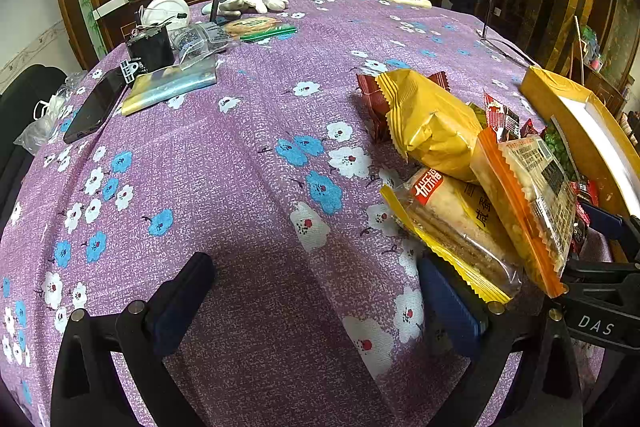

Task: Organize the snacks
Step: 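Tip the yellow tray over to dump the snacks onto the tablecloth, then move both tools toward the pile of spilled snacks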

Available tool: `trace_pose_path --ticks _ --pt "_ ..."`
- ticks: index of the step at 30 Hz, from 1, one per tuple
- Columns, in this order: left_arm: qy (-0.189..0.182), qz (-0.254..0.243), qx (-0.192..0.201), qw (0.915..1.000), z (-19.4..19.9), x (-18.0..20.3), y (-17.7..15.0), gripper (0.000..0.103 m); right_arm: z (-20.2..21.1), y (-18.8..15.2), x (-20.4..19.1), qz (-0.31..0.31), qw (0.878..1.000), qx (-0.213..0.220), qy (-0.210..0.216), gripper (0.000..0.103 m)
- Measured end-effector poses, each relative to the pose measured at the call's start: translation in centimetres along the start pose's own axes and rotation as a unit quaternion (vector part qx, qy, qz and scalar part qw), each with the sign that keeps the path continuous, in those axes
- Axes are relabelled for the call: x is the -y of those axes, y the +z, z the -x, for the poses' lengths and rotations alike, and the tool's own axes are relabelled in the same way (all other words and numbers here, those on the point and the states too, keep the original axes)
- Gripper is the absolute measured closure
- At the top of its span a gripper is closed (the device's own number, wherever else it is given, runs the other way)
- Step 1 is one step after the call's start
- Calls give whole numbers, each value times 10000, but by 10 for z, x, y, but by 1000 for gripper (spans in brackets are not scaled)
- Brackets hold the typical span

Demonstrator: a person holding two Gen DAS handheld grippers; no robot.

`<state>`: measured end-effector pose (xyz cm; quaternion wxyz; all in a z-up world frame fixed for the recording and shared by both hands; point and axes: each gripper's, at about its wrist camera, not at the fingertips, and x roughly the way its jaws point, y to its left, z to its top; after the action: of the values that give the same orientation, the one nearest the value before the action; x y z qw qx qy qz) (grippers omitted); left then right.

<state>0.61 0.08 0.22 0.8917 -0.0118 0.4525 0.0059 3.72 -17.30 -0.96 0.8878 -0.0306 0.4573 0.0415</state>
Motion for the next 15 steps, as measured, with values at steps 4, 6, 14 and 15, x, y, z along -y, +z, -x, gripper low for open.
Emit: trace_pose_path --ticks 4,6,14,15 --pt "0 0 0 10000 0 0 0 0 0 0 1 0 10000 0 0 0" --pt "0 0 0 10000 0 0 0 0 0 0 0 0 10000 -1 0 0" --pt "1 -1 0 10000 0 0 0 0 1 0 1 -1 10000 -1 0 0" --pt "1 -1 0 10000 0 0 0 0 1 0 1 -1 10000 -1 0 0"
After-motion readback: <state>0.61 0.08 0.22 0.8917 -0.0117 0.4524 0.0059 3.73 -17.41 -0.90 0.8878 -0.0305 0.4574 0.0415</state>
